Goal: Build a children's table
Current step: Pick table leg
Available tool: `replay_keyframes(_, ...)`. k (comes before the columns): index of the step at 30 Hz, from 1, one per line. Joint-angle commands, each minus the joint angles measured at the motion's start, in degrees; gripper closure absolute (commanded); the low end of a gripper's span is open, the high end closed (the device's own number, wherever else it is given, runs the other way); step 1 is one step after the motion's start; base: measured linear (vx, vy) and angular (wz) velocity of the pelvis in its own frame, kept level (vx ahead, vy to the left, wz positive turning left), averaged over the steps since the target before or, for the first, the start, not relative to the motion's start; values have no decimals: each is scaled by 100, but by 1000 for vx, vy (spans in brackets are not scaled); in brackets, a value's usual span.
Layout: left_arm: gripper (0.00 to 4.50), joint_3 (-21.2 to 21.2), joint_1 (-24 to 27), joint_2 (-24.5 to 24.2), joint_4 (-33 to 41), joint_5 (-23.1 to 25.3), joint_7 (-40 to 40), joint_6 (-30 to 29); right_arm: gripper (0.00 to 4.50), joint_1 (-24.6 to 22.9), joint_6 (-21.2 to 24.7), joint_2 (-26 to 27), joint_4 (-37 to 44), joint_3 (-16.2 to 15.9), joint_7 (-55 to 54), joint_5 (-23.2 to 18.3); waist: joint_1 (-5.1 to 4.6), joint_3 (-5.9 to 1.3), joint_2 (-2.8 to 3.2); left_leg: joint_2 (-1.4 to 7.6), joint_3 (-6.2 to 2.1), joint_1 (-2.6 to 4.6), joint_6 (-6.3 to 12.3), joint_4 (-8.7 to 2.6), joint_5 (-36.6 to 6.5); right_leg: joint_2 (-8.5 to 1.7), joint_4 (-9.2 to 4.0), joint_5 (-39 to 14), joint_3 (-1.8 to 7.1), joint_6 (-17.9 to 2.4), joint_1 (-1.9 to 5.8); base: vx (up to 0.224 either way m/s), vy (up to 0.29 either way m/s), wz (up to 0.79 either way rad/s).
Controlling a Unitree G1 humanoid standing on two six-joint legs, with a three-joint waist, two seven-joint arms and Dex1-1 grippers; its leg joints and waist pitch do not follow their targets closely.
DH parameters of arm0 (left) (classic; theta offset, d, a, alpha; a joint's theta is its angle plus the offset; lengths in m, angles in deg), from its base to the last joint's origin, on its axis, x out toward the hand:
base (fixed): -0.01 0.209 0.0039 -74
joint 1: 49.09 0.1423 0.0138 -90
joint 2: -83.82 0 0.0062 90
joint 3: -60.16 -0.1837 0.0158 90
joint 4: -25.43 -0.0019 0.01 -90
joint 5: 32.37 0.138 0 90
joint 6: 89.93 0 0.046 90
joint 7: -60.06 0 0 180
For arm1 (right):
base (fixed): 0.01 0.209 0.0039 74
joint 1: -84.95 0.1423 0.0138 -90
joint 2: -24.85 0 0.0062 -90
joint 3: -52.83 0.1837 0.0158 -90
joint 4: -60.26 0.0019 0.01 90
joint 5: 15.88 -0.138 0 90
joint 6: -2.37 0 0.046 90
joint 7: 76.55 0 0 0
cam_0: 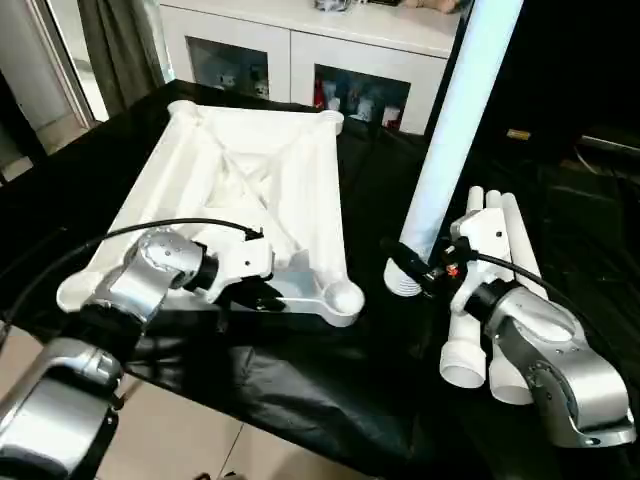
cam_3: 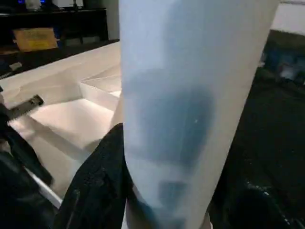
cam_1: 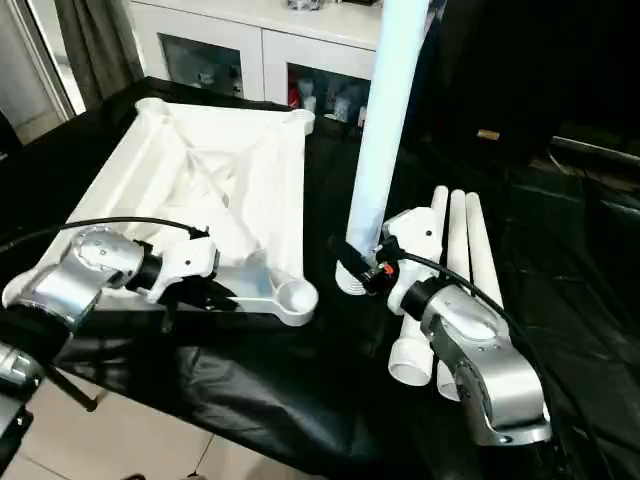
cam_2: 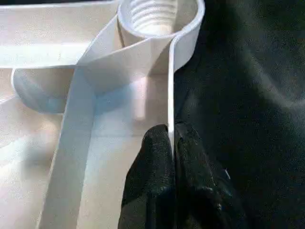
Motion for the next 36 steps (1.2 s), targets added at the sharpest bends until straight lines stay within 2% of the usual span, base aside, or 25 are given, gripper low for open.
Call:
replay_keyframes(1,450,262,65,152,551,-344,-254,-208,261,131,116,25,-158,5,85,-115,53,-374,43,310,-64,4,123,-456,-225,-388,-321,693,218,-1718,358,0,0,0)
replay_keyframes(3,450,331,306,481,736,-388,-747,-424,261,346,-11,199,-548,-48,22,-44,66,-365,29,313,-48,0,206,-445,-197,-389,-332,666,215,-1757,351,0,0,0)
replay_keyframes(5,450,272,435,591,763,-274,-907,-422,261,520,-68,349,-798,-37,-33,-50,43,-368,-27,316,-35,-16,245,-446,-191,-394,-345,499,207,-1764,358,0,0,0)
replay_keyframes(6,450,272,435,591,763,-274,-907,-422,261,520,-68,349,-798,-37,-33,-50,48,-350,3,316,-32,0,228,-454,-241,-382,-368,278,216,-1676,334,0,0,0)
replay_keyframes(7,450,224,546,720,785,-145,-1126,-427,261,735,-32,442,-1019,-119,2,-34,42,-355,-76,324,-18,9,245,-449,-236,-378,-375,263,217,-1654,337,0,0,0)
replay_keyframes(8,450,200,572,762,783,-86,-1212,-429,261,811,12,456,-1074,-183,46,-20,31,-349,-43,322,-36,-17,234,-462,-219,-388,-364,175,211,-1614,352,0,0,0)
replay_keyframes(10,450,148,604,783,815,13,-1285,-496,261,900,90,435,-1128,-309,145,22,51,-348,-27,323,-20,16,234,-452,-214,-378,-376,153,225,-1528,323,0,0,0)
replay_keyframes(12,450,63,633,733,889,144,-1300,-603,261,951,158,384,-1163,-432,245,78,49,-347,-66,322,-23,-5,263,-455,-145,-376,-365,181,217,-1487,334,0,0,0)
replay_keyframes(13,450,43,635,716,895,174,-1302,-615,261,957,174,370,-1168,-455,259,93,50,-347,-52,329,-27,-3,257,-458,-137,-383,-362,177,216,-1475,331,0,0,0)
replay_keyframes(15,450,-67,638,602,929,349,-1306,-697,261,984,199,305,-1214,-547,335,188,48,-345,-64,331,-26,4,243,-461,-118,-380,-367,172,213,-1438,318,0,0,0)
replay_keyframes(17,450,-98,644,558,965,411,-1313,-756,261,1012,168,295,-1276,-553,367,218,44,-340,-71,326,-24,4,201,-465,-167,-378,-370,161,216,-1431,315,0,0,0)
replay_keyframes(18,450,-145,623,484,968,505,-1299,-801,261,1028,174,261,-1285,-524,392,195,41,-333,-51,322,-27,3,176,-467,-178,-376,-369,164,217,-1425,312,0,0,0)
replay_keyframes(22,450,-247,548,337,967,711,-1216,-907,261,1018,280,149,-1196,-435,445,127,18,-321,-68,322,-30,-1,146,-475,-264,-375,-385,96,223,-1411,321,0,0,0)
replay_keyframes(23,450,-307,486,283,935,771,-1132,-972,261,996,331,90,-1140,-395,463,101,12,-309,-39,317,-25,11,114,-479,-344,-365,-407,9,227,-1395,307,0,0,0)
replay_keyframes(25,450,-338,451,256,923,794,-1087,-1007,261,987,351,64,-1119,-375,467,86,8,-296,-48,319,-33,2,59,-494,-439,-369,-417,-148,230,-1369,314,0,0,0)
replay_keyframes(29,450,-393,357,238,925,789,-947,-1091,261,983,345,70,-1182,-334,473,99,-10,-288,-19,324,-39,9,-71,-508,-621,-362,-449,-438,238,-1327,303,0,0,0)
replay_keyframes(36,450,-450,248,237,831,767,-841,-1119,261,1096,246,176,-1525,-411,500,181,-9,-284,-10,330,-34,19,-121,-512,-676,-345,-453,-400,245,-1378,283,0,0,0)
